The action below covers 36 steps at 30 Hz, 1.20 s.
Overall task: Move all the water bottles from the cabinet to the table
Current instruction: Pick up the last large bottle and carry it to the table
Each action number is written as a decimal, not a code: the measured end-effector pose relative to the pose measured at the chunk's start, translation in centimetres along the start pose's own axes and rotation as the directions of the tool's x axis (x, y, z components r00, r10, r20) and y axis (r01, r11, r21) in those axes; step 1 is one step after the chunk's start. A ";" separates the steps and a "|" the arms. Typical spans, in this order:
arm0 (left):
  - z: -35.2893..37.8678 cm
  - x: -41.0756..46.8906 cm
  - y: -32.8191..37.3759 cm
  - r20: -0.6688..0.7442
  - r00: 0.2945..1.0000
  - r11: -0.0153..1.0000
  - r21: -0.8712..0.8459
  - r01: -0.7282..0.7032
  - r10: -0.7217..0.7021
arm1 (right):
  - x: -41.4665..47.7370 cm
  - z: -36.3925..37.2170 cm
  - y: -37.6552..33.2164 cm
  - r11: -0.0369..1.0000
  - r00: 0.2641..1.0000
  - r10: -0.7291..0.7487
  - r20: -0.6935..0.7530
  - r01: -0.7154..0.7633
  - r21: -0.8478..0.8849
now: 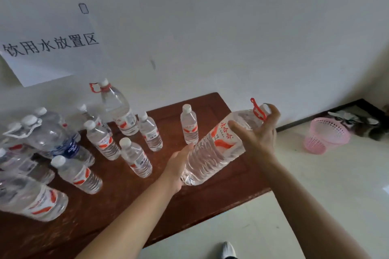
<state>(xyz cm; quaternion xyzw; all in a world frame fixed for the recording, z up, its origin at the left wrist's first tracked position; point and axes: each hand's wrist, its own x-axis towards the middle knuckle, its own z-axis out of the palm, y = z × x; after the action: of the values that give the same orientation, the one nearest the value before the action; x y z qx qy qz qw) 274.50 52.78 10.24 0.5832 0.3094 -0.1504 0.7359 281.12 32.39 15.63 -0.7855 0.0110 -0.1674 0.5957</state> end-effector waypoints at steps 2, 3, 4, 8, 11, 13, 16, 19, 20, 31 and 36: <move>2.8 1.7 2.8 0.018 1.000 1.000 -0.011 -0.001 0.001 | 4.8 -0.5 -0.8 0.999 0.999 -0.046 0.015 0.046 -0.006; 4.0 2.5 4.3 0.033 0.999 0.999 -0.031 -0.021 0.022 | 7.0 -0.7 -1.4 0.996 0.996 -0.083 0.021 0.083 -0.014; 4.9 3.0 5.8 0.050 0.997 0.997 -0.050 -0.050 0.053 | 8.8 -0.9 -2.2 0.991 0.991 -0.129 0.020 0.130 -0.016; 6.5 5.8 13.1 0.100 0.973 0.978 -0.035 -0.204 0.207 | 15.9 -0.9 -7.0 0.940 0.941 -0.337 -0.027 0.338 0.044; 6.1 7.5 18.8 0.156 0.936 0.948 -0.009 -0.318 0.316 | 19.5 0.5 -10.3 0.875 0.878 -0.471 -0.081 0.477 0.086; 5.3 9.0 21.7 0.104 0.925 0.931 -0.020 -0.364 0.364 | 21.3 2.7 -11.5 0.842 0.847 -0.527 -0.072 0.531 0.091; 3.6 12.6 24.0 0.075 0.925 0.926 -0.080 -0.368 0.374 | 23.2 7.3 -11.7 0.844 0.848 -0.530 -0.013 0.529 0.089; 1.9 17.2 23.3 0.004 0.946 0.930 -0.184 -0.317 0.324 | 24.4 12.8 -9.7 0.872 0.862 -0.490 0.131 0.485 0.070; 1.2 19.3 22.7 -0.025 0.956 0.930 -0.224 -0.290 0.292 | 24.8 15.0 -8.6 0.881 0.862 -0.472 0.185 0.468 0.070; -2.7 29.0 14.6 0.102 0.991 0.828 -0.560 -0.010 0.081 | 23.5 25.6 0.7 0.901 0.764 -0.382 0.520 0.433 0.024; -3.7 29.9 13.7 0.146 0.984 0.840 -0.542 -0.004 0.099 | 23.3 26.5 2.1 0.922 0.786 -0.331 0.523 0.388 0.001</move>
<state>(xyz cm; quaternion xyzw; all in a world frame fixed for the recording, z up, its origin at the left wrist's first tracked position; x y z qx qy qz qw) 304.28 64.25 1.39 0.3459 0.2601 -0.0861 0.8974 310.83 51.45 13.23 -0.8195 -0.2889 -0.0615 0.4911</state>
